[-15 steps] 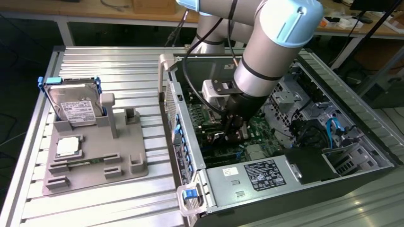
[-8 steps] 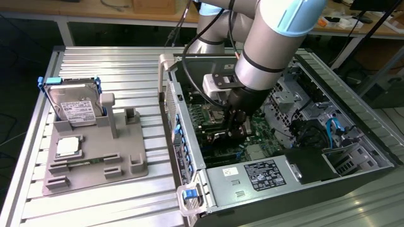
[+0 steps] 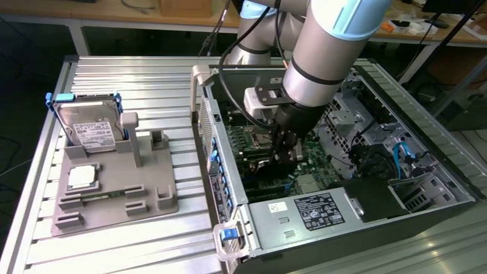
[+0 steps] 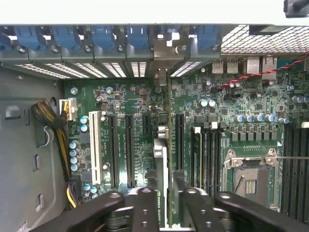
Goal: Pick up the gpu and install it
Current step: 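Insert the gpu into the slot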
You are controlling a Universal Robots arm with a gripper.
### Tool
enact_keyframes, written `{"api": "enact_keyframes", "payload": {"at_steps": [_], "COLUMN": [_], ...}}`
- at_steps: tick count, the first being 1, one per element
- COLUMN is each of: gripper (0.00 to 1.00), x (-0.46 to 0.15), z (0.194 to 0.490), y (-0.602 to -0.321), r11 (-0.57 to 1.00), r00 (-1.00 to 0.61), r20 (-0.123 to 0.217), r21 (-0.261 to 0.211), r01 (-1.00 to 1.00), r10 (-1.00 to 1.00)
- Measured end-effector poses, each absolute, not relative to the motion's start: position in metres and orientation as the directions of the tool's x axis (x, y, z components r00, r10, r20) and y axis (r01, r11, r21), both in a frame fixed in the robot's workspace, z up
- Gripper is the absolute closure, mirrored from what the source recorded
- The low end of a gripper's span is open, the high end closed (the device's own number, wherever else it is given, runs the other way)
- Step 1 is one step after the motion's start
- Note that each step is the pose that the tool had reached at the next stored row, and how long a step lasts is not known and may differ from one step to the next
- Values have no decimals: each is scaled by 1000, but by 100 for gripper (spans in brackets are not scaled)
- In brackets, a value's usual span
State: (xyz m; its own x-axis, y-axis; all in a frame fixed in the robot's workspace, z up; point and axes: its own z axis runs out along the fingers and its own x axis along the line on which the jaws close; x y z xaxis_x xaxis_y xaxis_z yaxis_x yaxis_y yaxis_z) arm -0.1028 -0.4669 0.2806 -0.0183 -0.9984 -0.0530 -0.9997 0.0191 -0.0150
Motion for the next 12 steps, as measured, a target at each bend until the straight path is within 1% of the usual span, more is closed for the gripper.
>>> {"api": "enact_keyframes", "payload": {"at_steps": [2, 3, 4, 12], "gripper": [86, 86, 89, 89], "x": [-103, -103, -103, -103], "z": [281, 281, 281, 281], "y": [-467, -467, -467, -467], "r11": [19, 19, 19, 19], "r00": [-18, -18, -18, -18], "r20": [-53, -53, -53, -53], "r21": [-15, -15, -15, -15], "r01": [-1000, -1000, -1000, -1000], "r10": [-998, -998, -998, -998]}}
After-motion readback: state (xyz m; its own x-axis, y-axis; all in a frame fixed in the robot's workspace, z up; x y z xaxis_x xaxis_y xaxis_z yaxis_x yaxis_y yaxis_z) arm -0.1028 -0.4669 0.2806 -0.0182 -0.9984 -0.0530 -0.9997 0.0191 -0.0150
